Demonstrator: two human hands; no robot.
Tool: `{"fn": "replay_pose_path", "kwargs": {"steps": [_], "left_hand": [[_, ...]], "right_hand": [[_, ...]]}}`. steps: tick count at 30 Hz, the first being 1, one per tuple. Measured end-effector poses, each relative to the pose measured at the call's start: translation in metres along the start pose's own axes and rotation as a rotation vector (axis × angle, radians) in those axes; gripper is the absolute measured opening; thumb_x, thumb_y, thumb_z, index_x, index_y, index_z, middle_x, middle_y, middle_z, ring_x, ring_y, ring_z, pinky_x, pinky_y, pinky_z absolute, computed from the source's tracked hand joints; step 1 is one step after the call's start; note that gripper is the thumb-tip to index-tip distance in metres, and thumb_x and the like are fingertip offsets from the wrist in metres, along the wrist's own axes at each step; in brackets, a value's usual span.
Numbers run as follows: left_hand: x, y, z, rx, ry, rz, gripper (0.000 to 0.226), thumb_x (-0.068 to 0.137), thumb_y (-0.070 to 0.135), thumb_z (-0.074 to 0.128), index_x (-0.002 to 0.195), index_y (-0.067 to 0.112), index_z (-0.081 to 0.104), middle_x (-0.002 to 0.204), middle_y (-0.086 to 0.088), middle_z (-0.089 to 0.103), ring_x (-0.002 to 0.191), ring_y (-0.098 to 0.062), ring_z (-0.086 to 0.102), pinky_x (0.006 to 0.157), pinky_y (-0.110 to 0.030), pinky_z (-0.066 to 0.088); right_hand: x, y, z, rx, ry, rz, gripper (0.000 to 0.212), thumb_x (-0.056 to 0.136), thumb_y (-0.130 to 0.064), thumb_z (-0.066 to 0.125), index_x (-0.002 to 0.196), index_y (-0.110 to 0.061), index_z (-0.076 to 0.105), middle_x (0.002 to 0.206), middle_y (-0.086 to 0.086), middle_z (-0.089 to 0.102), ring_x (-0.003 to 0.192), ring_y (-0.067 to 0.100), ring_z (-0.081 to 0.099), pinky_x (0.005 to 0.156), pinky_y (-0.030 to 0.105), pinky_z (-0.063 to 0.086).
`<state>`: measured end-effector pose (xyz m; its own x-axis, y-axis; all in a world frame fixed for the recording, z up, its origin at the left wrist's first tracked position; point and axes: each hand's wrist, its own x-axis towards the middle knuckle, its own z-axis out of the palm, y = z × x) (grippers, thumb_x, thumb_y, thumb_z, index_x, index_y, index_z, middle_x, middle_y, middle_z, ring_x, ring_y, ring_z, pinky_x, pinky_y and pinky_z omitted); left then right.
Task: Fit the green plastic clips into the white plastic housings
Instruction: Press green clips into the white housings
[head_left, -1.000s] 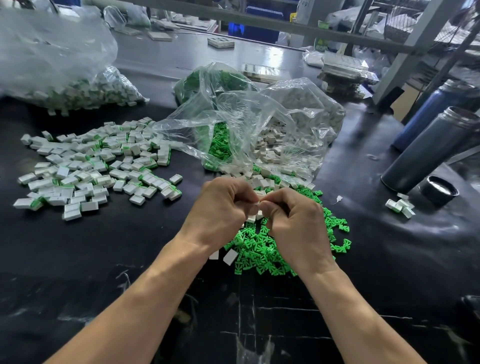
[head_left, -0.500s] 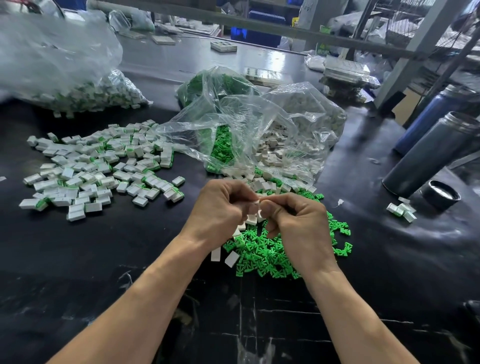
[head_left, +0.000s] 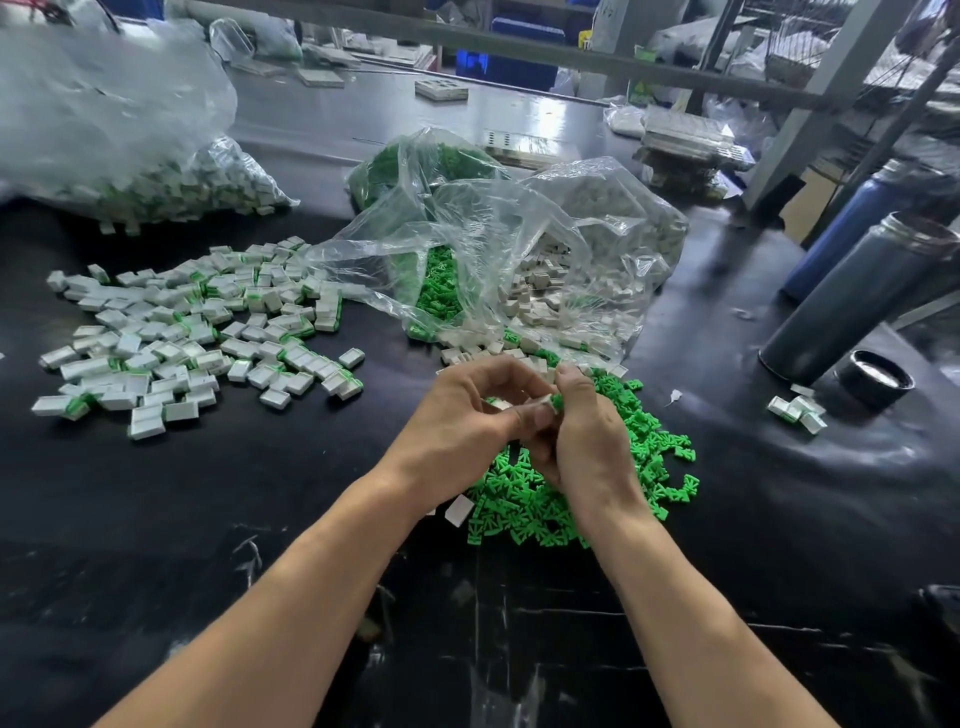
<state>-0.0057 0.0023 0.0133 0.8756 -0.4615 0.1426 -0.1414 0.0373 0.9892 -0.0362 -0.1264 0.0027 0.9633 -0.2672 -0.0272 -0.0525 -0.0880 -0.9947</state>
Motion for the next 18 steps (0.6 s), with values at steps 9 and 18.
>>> {"fn": "replay_pose_path", "kwargs": {"steps": [9, 18], "left_hand": [[0.0002, 0.0008, 0.0010, 0.053, 0.063, -0.014, 0.006, 0.092, 0.011, 0.075, 0.096, 0.008, 0.073, 0.085, -0.006, 0.075, 0.077, -0.023, 0.066, 0.082, -0.053, 0.056], [0.0020, 0.0002, -0.0016, -0.005, 0.051, -0.024, 0.008, 0.093, 0.007, 0.072, 0.097, 0.000, 0.070, 0.083, -0.015, 0.074, 0.072, -0.027, 0.071, 0.069, -0.040, 0.059]], "right_hand": [[0.0064, 0.0050, 0.0061, -0.146, 0.156, -0.079, 0.063, 0.096, -0.047, 0.027, 0.081, -0.015, 0.079, 0.067, -0.003, 0.074, 0.055, 0.004, 0.063, 0.047, 0.020, 0.044], [0.0012, 0.0021, 0.0084, 0.097, 0.095, -0.027, 0.073, 0.111, -0.047, 0.031, 0.048, -0.029, 0.063, 0.045, -0.009, 0.048, 0.039, 0.004, 0.041, 0.037, 0.016, 0.032]]}}
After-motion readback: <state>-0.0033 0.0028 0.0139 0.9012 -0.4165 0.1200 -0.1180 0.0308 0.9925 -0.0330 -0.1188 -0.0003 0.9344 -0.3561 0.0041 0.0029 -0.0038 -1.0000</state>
